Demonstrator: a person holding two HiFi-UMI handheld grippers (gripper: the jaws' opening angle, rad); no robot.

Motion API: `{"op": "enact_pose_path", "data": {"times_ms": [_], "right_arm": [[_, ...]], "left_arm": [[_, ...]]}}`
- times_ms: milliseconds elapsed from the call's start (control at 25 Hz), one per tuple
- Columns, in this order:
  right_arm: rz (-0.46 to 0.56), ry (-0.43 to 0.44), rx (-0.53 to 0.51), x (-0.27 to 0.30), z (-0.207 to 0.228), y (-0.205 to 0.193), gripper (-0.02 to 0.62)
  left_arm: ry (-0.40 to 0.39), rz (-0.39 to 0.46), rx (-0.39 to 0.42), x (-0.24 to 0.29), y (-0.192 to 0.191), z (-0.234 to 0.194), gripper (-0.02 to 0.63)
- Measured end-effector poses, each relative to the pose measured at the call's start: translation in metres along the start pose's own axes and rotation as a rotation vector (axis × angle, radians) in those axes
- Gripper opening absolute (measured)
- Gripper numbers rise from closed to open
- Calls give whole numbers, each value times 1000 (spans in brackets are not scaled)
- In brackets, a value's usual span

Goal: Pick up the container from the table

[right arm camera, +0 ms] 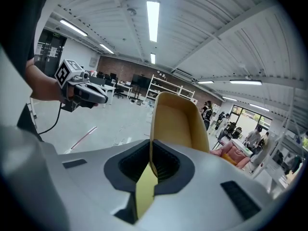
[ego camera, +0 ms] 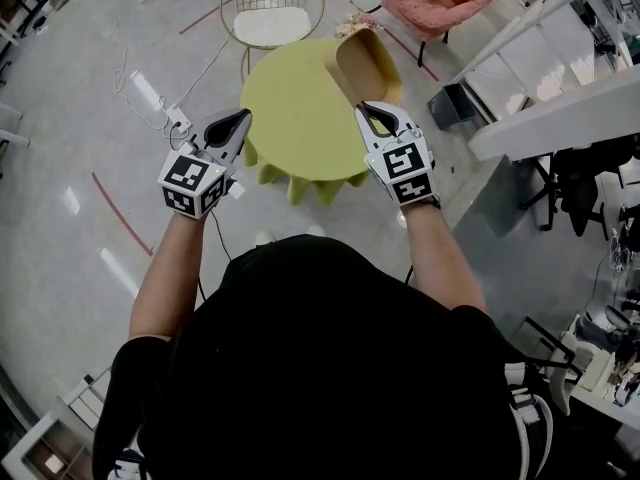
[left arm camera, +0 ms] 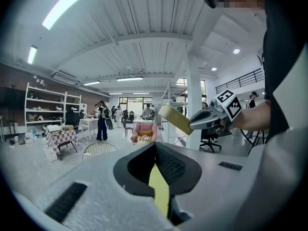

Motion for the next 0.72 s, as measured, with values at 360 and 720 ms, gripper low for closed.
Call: {"op": "enact_pose_path", "data": {"times_ms": [360,720], "right_arm": [[-2,4,17,4,6,-4,25],[-10,13,25,6,14,-11,25]], "left_arm": [[-5,20,-17,4,7,0,15],[-9,18,-22,14,11,2,15]]}}
Point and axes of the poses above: the fingertips, and each gripper's own axes: x forward along the fingers, z to its right, y out of its top, the point moved 1 cm from there along -x, backward along the fingers
